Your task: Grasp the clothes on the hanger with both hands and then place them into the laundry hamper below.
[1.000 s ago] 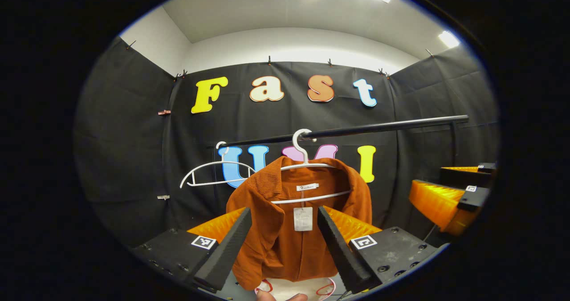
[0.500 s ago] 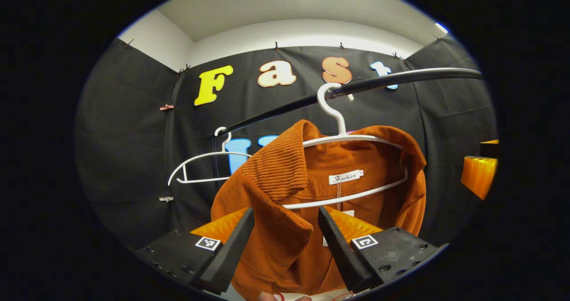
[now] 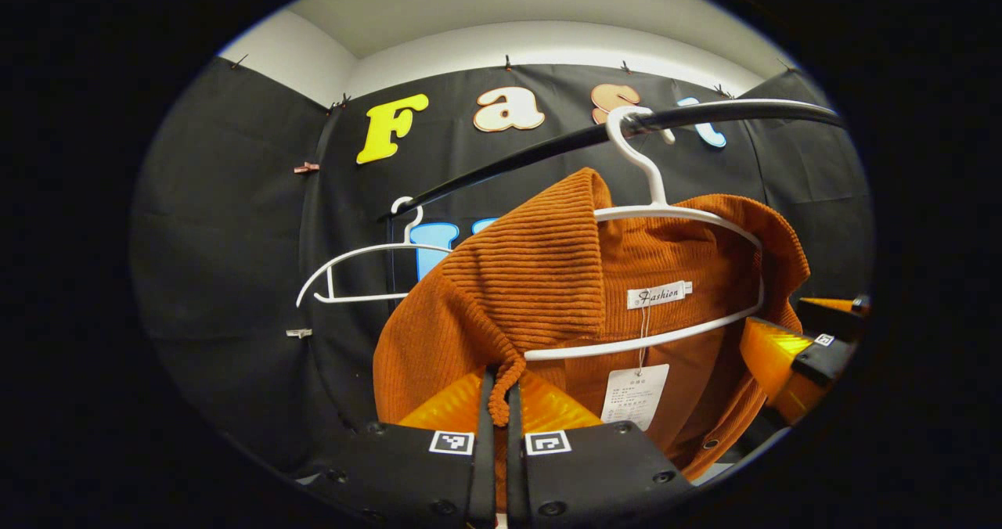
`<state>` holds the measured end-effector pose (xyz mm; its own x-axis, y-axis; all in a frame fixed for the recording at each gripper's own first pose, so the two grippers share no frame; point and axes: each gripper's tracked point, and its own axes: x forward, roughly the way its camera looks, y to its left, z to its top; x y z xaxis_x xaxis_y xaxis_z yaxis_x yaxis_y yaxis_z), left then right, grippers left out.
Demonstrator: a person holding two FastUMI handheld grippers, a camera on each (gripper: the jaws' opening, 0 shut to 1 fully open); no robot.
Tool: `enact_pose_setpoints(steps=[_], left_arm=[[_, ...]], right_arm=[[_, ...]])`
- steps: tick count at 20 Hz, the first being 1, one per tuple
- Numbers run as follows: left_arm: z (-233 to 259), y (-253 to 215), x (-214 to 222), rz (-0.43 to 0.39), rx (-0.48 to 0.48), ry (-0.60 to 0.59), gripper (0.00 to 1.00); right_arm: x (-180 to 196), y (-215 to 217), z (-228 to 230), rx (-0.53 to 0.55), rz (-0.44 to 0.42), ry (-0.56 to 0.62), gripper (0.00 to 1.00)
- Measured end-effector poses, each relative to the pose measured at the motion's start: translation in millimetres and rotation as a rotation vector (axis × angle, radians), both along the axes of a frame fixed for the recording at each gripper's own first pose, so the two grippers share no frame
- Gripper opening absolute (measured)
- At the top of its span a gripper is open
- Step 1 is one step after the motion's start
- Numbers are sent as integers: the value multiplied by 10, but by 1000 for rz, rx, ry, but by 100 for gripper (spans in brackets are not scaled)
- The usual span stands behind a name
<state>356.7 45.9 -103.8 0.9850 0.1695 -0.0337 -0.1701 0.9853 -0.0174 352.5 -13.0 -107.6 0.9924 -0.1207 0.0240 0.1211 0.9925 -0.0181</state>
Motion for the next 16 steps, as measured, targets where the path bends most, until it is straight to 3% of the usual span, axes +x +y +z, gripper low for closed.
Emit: enact_pose_setpoints(steps=[4, 5, 8, 10, 12, 16], left_arm=[[-27, 46, -14, -29, 25, 11, 8], [-40, 33, -12, -41, 25, 11, 7], [-20, 37, -23, -56, 21, 4, 6], [-19, 51, -15, -54, 19, 4, 6], [-22, 62, -14, -52, 18, 14, 5], [-14, -11, -17, -124, -1, 77, 5]], right_arm=[[174, 53, -251, 101, 37, 77, 24], [180, 59, -264, 142, 53, 93, 14], [231, 49, -256, 210, 80, 100, 5], [177, 84, -265, 262, 109, 117, 8], [126, 101, -272, 330, 147, 149, 5], [79, 39, -278, 394, 214, 224, 4]])
